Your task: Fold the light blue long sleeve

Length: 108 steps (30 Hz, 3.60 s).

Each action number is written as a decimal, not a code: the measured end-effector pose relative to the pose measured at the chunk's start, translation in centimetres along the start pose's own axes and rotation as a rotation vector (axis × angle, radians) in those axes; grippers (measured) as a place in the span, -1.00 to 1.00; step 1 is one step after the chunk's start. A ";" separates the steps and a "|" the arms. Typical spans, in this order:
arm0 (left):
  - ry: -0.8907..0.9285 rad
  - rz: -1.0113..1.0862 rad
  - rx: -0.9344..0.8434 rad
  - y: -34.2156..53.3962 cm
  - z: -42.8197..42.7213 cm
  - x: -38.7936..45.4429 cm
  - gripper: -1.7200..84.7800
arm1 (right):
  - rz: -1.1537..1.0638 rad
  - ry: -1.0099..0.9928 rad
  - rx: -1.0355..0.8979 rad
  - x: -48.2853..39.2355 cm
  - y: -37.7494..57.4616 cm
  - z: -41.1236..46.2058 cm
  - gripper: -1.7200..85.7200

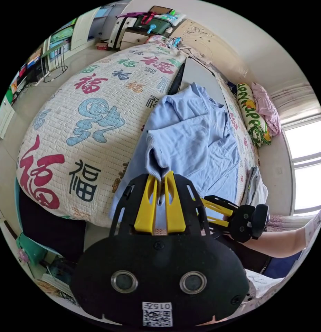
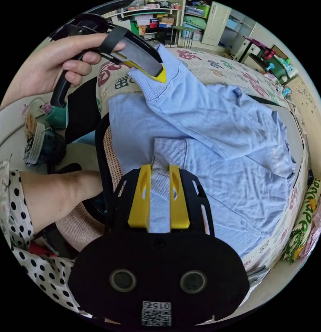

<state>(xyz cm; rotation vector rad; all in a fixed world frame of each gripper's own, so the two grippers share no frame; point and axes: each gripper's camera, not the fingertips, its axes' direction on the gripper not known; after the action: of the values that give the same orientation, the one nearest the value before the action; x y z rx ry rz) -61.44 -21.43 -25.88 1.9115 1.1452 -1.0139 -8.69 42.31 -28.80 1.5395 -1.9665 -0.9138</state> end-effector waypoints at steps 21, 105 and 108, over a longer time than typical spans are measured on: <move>-0.027 0.068 -0.072 -7.0 1.8 21.5 -0.93 | 0.775 -0.435 0.222 29.9 2.6 -15.6 -0.85; -0.538 0.104 -0.428 -8.7 -5.6 14.6 -0.97 | 1.282 -0.174 -0.515 39.6 40.1 -18.3 -0.94; -0.478 0.148 -0.491 -9.1 -6.3 12.8 -0.97 | 1.347 -0.190 -0.574 39.1 40.1 -17.7 -0.94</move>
<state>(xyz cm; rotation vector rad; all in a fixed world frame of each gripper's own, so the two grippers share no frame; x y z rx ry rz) -64.01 -7.80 -35.52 1.2581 0.8570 -0.9344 -31.91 6.66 11.65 -0.2864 -1.9871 -0.8263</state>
